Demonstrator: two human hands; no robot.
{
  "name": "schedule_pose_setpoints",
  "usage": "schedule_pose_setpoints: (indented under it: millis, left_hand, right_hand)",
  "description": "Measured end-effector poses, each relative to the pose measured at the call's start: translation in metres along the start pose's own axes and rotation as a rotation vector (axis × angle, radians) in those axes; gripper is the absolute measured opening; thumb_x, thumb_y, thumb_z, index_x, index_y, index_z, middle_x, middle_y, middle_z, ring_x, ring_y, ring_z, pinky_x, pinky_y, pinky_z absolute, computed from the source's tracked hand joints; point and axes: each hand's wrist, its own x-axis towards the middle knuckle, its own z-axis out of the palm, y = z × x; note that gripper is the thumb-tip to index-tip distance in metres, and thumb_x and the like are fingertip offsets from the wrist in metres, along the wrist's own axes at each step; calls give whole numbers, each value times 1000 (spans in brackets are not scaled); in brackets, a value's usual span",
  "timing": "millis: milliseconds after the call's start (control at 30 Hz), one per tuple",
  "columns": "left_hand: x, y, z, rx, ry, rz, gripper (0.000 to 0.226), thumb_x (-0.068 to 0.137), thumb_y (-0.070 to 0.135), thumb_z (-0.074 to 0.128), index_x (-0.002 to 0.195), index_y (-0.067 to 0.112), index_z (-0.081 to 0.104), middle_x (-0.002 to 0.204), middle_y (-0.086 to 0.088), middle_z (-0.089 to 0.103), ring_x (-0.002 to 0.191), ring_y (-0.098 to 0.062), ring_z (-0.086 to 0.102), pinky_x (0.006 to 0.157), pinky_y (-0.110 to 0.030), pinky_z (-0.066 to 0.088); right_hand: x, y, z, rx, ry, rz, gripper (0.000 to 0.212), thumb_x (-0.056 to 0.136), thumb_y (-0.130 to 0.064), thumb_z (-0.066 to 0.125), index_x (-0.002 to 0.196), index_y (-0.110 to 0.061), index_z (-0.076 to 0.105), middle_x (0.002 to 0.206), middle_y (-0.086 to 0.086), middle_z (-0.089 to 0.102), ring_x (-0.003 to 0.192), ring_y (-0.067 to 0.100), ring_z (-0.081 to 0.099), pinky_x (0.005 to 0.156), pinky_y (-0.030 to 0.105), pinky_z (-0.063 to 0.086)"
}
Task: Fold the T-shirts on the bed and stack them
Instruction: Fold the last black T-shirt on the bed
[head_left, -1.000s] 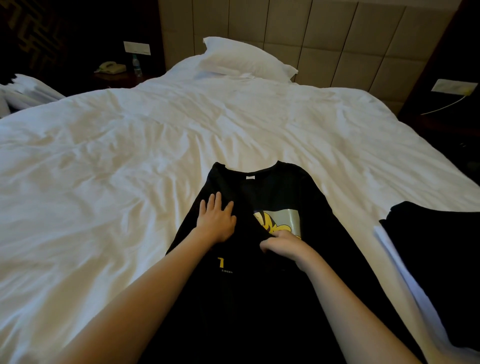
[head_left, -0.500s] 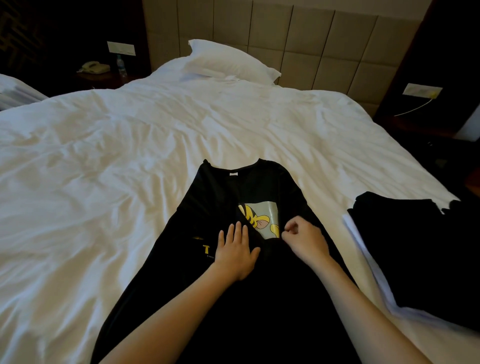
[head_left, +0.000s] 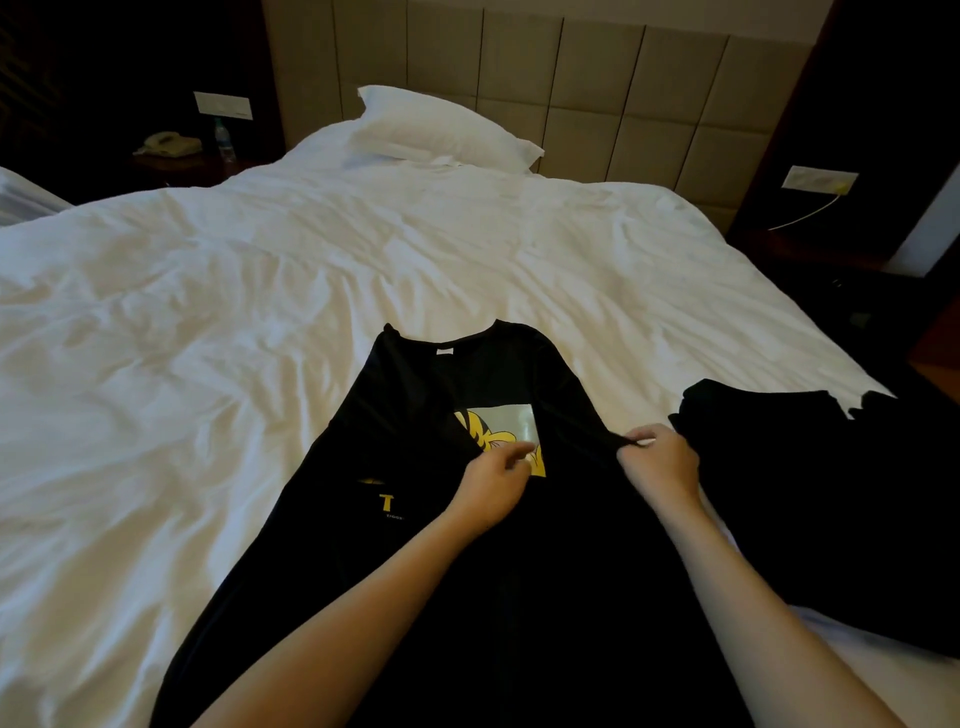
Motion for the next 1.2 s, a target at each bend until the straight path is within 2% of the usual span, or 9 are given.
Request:
schedule_pose_setpoints:
  millis: [167, 267, 400, 500, 667, 833, 933, 1100, 1200]
  left_hand:
    - [24, 33, 13, -793, -152, -406, 54, 97, 38, 42, 141, 7, 34, 136, -17, 48, 125, -34, 47, 100, -39, 39]
    - [37, 40, 8, -923, -122, -356, 56, 91, 46, 48, 129, 4, 46, 108, -13, 58, 100, -31, 58, 84, -40, 47]
    - [42, 33, -6, -740, 36, -360, 35, 86, 38, 60, 92, 4, 55, 75, -6, 54, 65, -19, 53, 58, -25, 46]
    - [46, 14, -9, -275, 211, -291, 66, 76, 34, 73, 127, 1, 44, 100, -7, 51, 86, -24, 58, 69, -24, 51]
    - [39, 19, -11, 187, 263, 77, 33, 85, 19, 66, 114, 10, 54, 102, -1, 56, 85, -8, 53, 69, -16, 43]
    - [34, 17, 26, 793, -116, 56, 77, 78, 47, 69, 137, 11, 35, 133, -10, 42, 121, -27, 43, 101, -36, 42]
    - [35, 14, 32, 886, -85, 70, 57, 84, 27, 64, 132, 7, 41, 130, -13, 46, 120, -30, 45, 101, -38, 43]
    - [42, 10, -7, 611, 41, -41, 11, 90, 15, 53, 91, 6, 60, 86, -4, 60, 87, -21, 59, 74, -27, 52]
    - [29, 13, -3, 680, -128, 45, 43, 84, 39, 63, 118, 15, 52, 109, -3, 55, 104, -20, 54, 90, -32, 49]
  right_hand:
    - [-6, -14, -3, 333, 175, -234, 21, 80, -2, 59, 92, -19, 62, 90, 0, 63, 85, 18, 61, 78, 32, 49]
    - [-25, -24, 5, 286, 127, -548, 35, 77, 6, 59, 92, -26, 62, 87, -9, 64, 83, -1, 59, 78, 7, 42]
    - [-46, -16, 23, -89, -117, -883, 37, 74, 0, 58, 98, -27, 70, 93, 2, 62, 85, -1, 50, 82, 1, 32]
    - [-55, 0, 41, -256, -311, -949, 37, 73, -22, 43, 93, -21, 73, 91, -4, 59, 88, 3, 47, 80, 6, 28]
    - [-34, 4, 45, 129, 98, -391, 31, 82, 3, 43, 83, -18, 67, 89, -3, 64, 88, 11, 55, 76, 16, 35]
    - [7, 24, 48, 330, -121, 212, 35, 92, 2, 39, 122, -5, 56, 106, 9, 60, 96, 25, 58, 92, 37, 49]
    - [9, 34, 49, 358, -110, 203, 32, 92, 0, 42, 120, -5, 57, 92, 6, 61, 80, 21, 58, 81, 34, 49]
    - [5, 26, 45, 166, -247, 51, 40, 91, -7, 46, 130, -14, 53, 122, 6, 57, 110, 22, 56, 95, 32, 44]
    - [3, 16, 54, 173, -257, 13, 45, 92, -3, 43, 136, -12, 49, 139, 6, 49, 126, 21, 47, 103, 31, 39]
